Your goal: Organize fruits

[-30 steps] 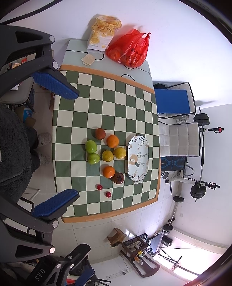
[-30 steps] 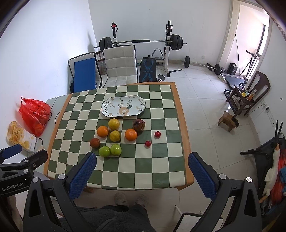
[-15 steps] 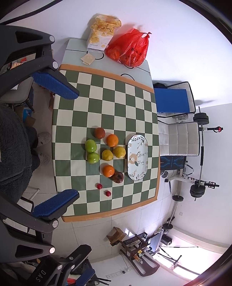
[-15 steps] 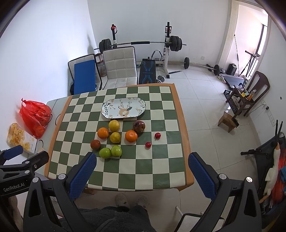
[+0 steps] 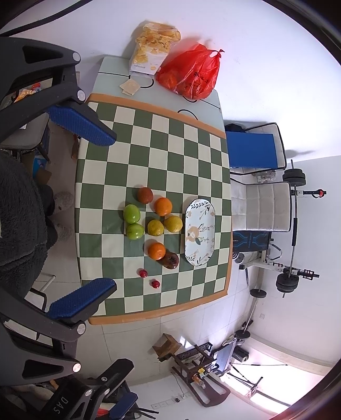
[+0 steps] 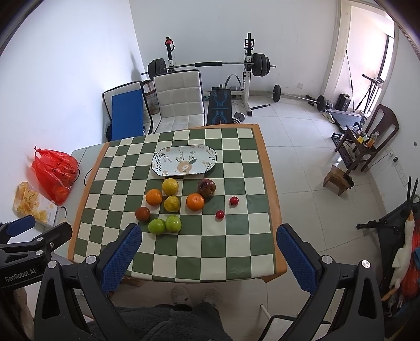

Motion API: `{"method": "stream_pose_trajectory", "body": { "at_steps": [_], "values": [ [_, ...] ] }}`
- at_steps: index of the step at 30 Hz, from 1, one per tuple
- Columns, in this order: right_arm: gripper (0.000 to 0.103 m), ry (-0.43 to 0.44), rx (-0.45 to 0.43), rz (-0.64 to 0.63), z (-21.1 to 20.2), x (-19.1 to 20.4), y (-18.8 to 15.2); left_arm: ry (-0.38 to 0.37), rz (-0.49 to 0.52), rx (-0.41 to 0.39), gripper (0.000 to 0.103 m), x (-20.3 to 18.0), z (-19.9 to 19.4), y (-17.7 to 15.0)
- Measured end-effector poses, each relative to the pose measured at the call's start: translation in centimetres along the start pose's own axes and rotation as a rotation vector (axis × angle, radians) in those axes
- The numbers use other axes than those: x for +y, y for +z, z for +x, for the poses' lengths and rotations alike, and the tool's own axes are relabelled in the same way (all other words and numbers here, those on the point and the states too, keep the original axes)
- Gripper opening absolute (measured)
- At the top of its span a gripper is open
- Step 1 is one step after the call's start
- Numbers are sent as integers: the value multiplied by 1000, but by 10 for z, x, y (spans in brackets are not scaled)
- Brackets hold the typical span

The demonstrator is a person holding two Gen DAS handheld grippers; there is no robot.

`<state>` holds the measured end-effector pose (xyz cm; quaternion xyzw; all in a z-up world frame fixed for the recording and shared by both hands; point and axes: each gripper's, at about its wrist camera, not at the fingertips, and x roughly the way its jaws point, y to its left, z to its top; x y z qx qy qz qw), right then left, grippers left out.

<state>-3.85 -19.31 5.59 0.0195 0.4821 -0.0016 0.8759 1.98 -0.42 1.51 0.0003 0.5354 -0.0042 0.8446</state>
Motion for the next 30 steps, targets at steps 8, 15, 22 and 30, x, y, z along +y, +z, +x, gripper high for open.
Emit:
{"method": "stream_pose_trajectory", "body": {
  "at_steps": [8,15,22,30],
  "values": [
    [103,67,-44,-21,34,-6,18,155,-93,-122,103,20,33,25],
    [103,222,150,11,180,25,14,329,-110,-66,103,56,122,28],
    [90,308,415,201,353,43,-26,231,-132,180,103,82,236,28],
    [69,325,673,302,481,79,-67,104,-31,419,90,75,336,18]
  ]
}}
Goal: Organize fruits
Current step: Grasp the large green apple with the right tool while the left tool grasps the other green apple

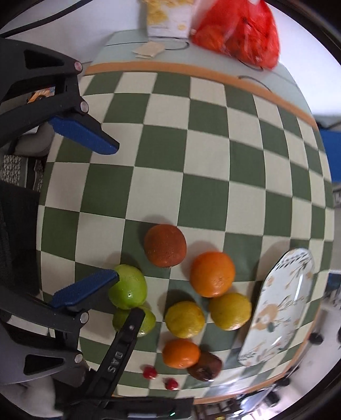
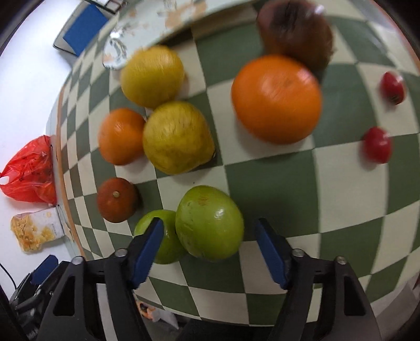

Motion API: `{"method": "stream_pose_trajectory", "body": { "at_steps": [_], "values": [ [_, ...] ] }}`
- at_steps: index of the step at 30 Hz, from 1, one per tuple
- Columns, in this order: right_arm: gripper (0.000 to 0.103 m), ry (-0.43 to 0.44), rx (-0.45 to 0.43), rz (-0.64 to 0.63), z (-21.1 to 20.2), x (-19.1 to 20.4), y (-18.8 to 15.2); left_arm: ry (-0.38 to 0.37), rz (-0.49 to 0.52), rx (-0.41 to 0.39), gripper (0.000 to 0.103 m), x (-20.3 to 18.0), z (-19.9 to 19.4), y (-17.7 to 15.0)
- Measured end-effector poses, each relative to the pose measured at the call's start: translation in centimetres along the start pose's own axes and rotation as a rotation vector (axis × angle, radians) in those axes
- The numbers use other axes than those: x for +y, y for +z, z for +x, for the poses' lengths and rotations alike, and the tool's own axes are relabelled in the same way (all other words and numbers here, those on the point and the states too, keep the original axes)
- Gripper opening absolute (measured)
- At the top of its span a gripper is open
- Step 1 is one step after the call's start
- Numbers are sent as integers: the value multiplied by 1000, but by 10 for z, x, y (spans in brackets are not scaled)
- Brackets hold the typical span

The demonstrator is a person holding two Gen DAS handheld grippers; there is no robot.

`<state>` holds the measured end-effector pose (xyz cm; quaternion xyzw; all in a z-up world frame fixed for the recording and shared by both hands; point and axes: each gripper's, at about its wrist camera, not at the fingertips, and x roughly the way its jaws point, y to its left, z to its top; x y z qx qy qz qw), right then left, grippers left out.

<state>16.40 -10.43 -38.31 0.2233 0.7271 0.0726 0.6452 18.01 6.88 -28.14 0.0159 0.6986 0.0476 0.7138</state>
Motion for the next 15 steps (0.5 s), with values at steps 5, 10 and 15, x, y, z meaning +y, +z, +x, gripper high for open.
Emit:
{"method": "stream_pose_trajectory", "body": {
  "at_steps": [5,10,15],
  "values": [
    [59,-58,-17,-2,2,-8,-2,-26,240,-11,90,-34,6,9],
    [59,-108,-21,41,-26,-35,-25,46,533,-9,90,-86,30,7],
    [59,-137,-37,106,-34,-61,-43,38,701,43,85,-130,58,4]
  ]
}}
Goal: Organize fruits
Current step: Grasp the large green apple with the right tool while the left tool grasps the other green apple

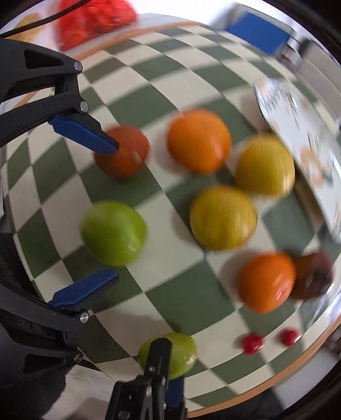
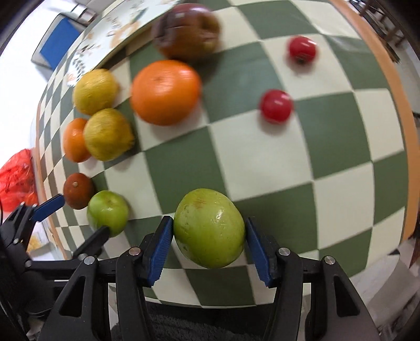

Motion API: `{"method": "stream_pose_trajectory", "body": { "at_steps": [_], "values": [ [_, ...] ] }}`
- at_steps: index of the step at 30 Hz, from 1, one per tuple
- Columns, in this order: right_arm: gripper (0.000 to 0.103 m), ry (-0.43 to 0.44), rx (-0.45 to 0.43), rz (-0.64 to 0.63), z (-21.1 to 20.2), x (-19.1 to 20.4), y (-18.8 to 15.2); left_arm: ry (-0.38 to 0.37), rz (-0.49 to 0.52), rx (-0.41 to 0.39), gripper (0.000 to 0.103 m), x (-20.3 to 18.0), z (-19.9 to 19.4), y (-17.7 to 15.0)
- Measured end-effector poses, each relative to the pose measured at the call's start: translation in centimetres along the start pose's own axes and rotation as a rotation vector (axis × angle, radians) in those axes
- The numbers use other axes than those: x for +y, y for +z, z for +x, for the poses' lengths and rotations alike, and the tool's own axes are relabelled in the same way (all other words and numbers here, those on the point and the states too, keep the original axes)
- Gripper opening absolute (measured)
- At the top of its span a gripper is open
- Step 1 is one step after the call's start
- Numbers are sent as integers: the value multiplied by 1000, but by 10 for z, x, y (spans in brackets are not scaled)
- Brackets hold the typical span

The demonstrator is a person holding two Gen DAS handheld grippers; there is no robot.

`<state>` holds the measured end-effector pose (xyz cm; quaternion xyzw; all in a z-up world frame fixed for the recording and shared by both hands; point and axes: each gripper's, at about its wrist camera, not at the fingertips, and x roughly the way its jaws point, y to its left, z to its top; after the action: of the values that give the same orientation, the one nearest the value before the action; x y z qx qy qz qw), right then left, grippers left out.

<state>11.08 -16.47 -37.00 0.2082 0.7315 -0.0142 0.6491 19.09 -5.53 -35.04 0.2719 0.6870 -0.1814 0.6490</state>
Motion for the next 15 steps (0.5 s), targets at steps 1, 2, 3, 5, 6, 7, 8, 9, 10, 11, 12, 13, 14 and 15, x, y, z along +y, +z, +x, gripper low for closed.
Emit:
{"method": "stream_pose_trajectory", "body": {
  "at_steps": [1,2,3,5,6,7,8,9,10,11,12,13,14,15],
  "values": [
    [59,-2,-5,13,0,-4,-2,-13,16,13,67,-4,6,5],
    [59,1,-7,24,-1,-7,-3,-54,16,33,54,-6,11,8],
    [59,1,-9,32,-1,-10,-5,-60,11,44,54,-7,15,11],
    [59,-11,-17,34,-2,-15,-2,-41,15,34,54,-11,15,17],
    [59,-23,-22,30,-1,-15,-2,-41,6,33,54,-10,15,18],
    [59,-33,-25,27,-2,-16,-1,-48,-12,30,54,-6,15,21],
    [59,-43,-23,21,-2,-20,1,-57,-33,30,54,-3,15,22],
    [59,-48,-19,18,-1,-20,2,-67,-53,34,54,1,14,24],
    [59,-50,-14,20,2,-20,2,-79,-80,38,54,7,14,25],
    [59,-46,-12,21,4,-18,2,-97,-117,39,54,14,14,24],
    [59,-49,-12,18,5,-17,1,-114,-155,38,54,21,14,22],
    [59,-56,-14,10,6,-15,1,-128,-191,39,54,27,14,23],
    [59,-63,-14,1,7,-13,1,-145,-229,41,54,33,14,23],
    [59,-73,-11,-4,9,-12,1,-160,-260,42,54,39,14,23]
  ]
}}
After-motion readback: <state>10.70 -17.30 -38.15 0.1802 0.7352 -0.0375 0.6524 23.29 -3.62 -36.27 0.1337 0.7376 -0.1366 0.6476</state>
